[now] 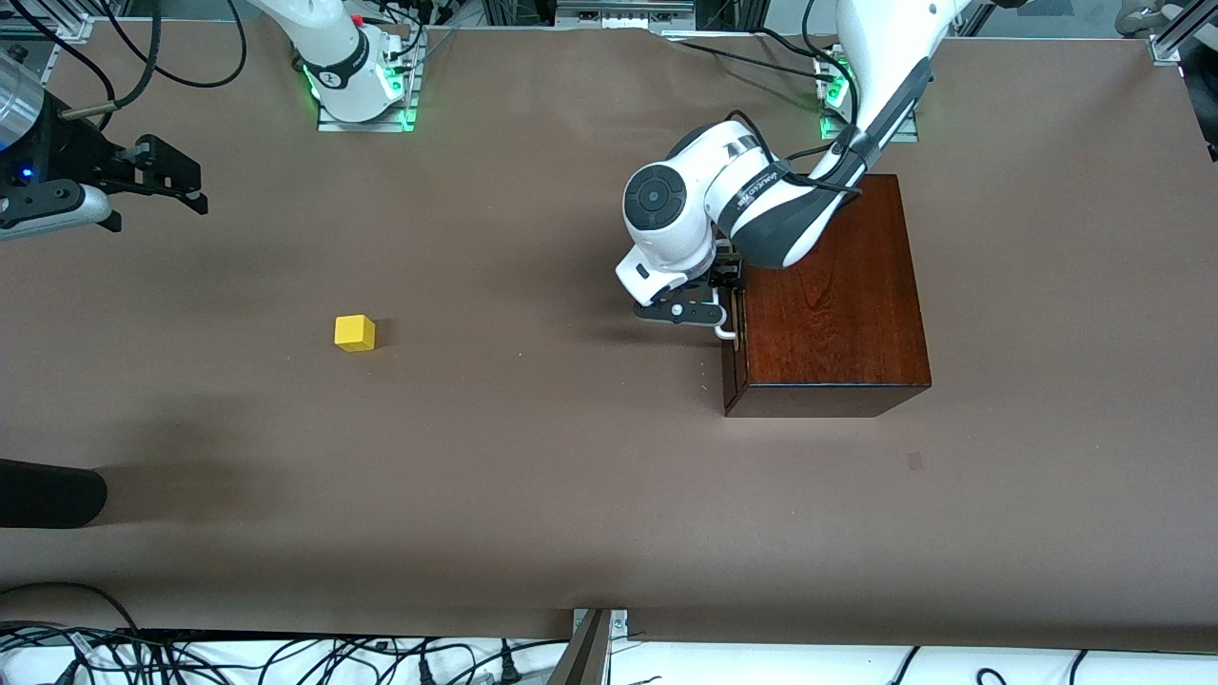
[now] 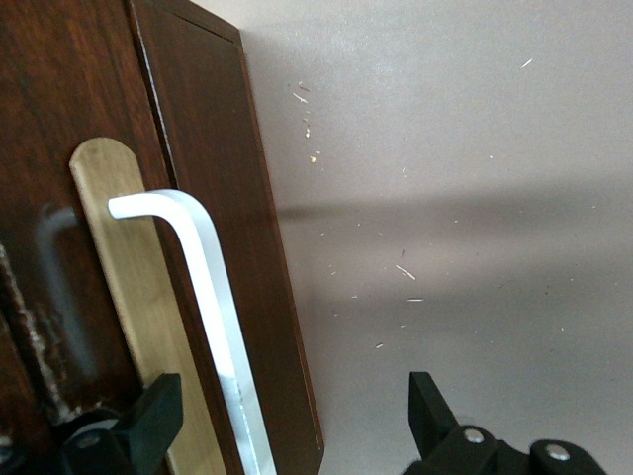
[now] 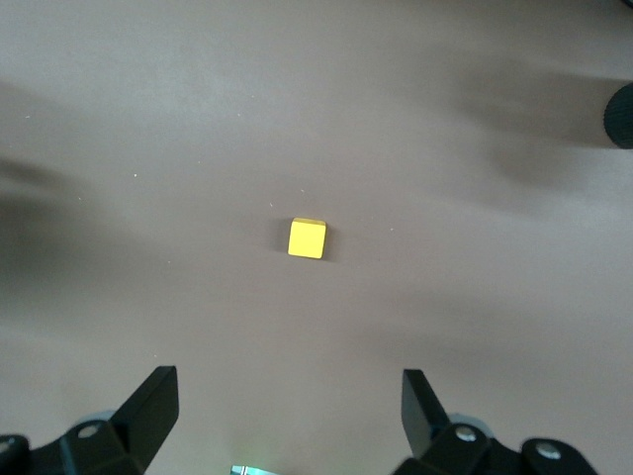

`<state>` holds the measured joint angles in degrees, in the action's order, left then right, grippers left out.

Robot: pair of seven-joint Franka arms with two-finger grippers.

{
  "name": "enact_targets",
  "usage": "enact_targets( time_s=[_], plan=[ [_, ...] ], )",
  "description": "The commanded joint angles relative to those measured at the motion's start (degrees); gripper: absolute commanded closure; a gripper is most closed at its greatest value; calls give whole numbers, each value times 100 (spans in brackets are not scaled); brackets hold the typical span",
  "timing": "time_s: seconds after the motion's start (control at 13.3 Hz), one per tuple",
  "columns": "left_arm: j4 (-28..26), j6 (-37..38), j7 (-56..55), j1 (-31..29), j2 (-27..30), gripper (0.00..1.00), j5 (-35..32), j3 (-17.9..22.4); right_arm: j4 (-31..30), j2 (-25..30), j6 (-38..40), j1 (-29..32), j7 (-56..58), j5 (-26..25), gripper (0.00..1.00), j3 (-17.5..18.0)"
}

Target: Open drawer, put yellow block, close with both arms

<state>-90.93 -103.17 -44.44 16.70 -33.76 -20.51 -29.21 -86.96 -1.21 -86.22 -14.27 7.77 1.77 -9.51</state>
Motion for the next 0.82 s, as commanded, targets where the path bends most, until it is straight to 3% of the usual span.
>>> enact_targets(
  time_s=[0.0,0.75],
  plan=[
    [93,52,-126,44,-209,0,-287,29,109,-37,35,38,76,113,0,1],
    [145,52,-698,299,-359,0,-604,29,109,-37,35,38,76,113,0,-7]
  ],
)
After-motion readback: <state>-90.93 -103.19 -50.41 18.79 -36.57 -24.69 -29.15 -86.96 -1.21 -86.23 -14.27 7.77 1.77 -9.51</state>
